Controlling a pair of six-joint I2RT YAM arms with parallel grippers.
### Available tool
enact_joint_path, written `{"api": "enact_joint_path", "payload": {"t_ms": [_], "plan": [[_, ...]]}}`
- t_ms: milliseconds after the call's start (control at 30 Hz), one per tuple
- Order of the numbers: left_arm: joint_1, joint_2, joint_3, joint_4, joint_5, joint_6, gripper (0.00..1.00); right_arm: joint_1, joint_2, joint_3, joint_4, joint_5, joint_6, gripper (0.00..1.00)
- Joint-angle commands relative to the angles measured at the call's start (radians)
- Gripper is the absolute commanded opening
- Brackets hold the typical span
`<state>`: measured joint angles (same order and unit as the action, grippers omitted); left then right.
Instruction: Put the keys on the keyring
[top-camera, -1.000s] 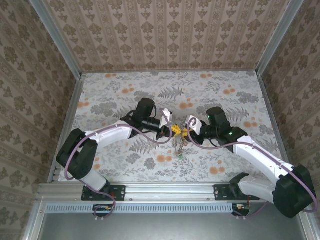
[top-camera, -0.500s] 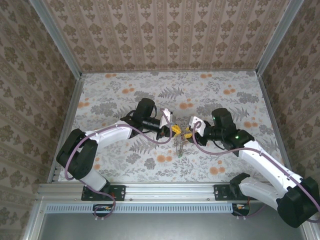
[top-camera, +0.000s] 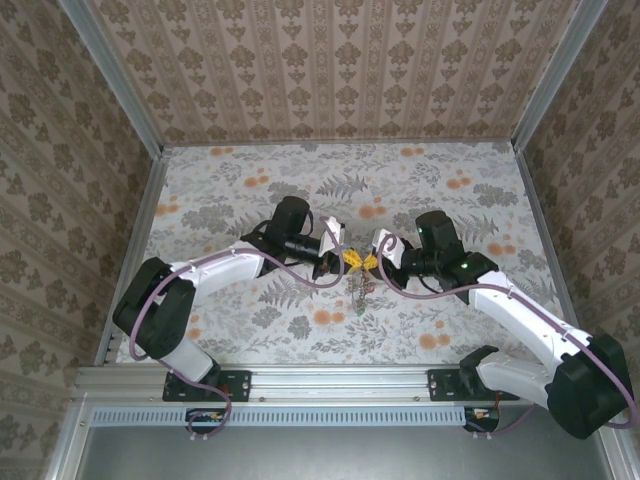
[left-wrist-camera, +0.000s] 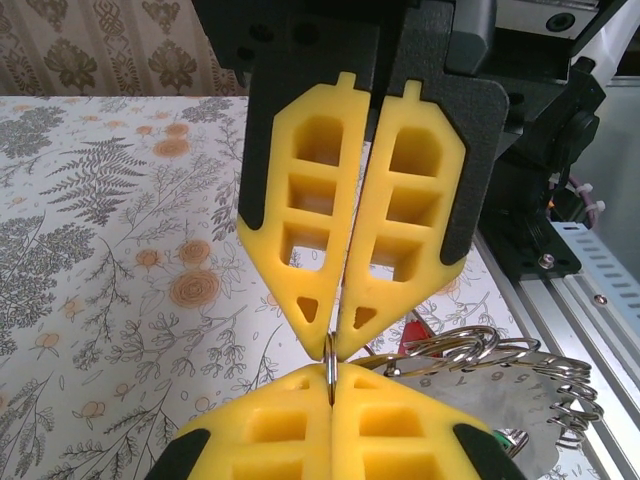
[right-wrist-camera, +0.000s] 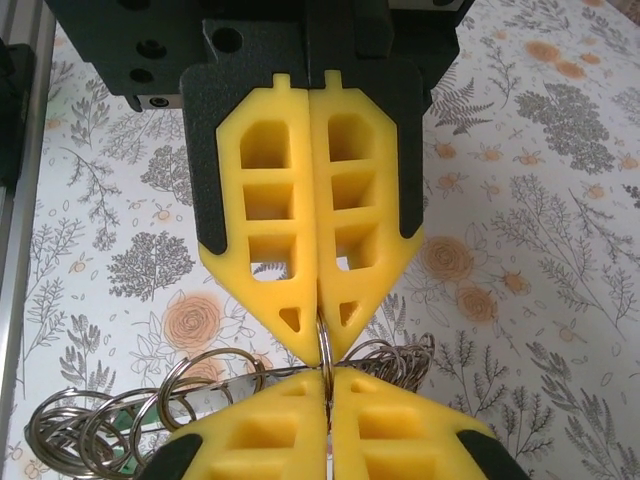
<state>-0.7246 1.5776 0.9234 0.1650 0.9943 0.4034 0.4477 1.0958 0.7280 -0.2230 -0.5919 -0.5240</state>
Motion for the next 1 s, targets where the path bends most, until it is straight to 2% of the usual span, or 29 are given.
{"api": "enact_joint_path", "payload": {"t_ms": [0, 167, 300, 467, 533, 600, 700, 867, 967], "plan": [[0.004, -0.032, 0.008, 0.020, 0.025, 0.000, 0.00, 0.001, 0.012, 0.040, 0.007, -0.003, -0.013, 0.04], [-0.008, -0.017, 0.066, -0.156, -0.016, 0.104, 0.09, 0.025, 0.012, 0.073, -0.039, 0.032, -0.034, 0.03], [-0.025, 0.006, 0.117, -0.299, -0.073, 0.196, 0.10, 0.050, 0.019, 0.112, -0.088, 0.065, -0.048, 0.02], [-0.033, 0.021, 0.142, -0.352, -0.106, 0.226, 0.09, 0.082, 0.022, 0.148, -0.135, 0.103, -0.068, 0.02], [-0.035, 0.024, 0.146, -0.352, -0.105, 0.226, 0.08, 0.096, 0.025, 0.162, -0.151, 0.119, -0.074, 0.02], [-0.036, 0.026, 0.153, -0.349, -0.106, 0.223, 0.01, 0.114, 0.030, 0.179, -0.165, 0.131, -0.077, 0.02], [-0.034, 0.027, 0.153, -0.330, -0.095, 0.201, 0.00, 0.129, 0.025, 0.183, -0.159, 0.136, -0.072, 0.05], [-0.018, -0.005, 0.091, -0.171, -0.026, 0.109, 0.00, 0.122, 0.016, 0.113, -0.115, 0.182, -0.071, 0.11], [-0.007, -0.024, 0.053, -0.071, 0.015, 0.054, 0.00, 0.102, 0.018, 0.071, -0.082, 0.165, -0.055, 0.15]]}}
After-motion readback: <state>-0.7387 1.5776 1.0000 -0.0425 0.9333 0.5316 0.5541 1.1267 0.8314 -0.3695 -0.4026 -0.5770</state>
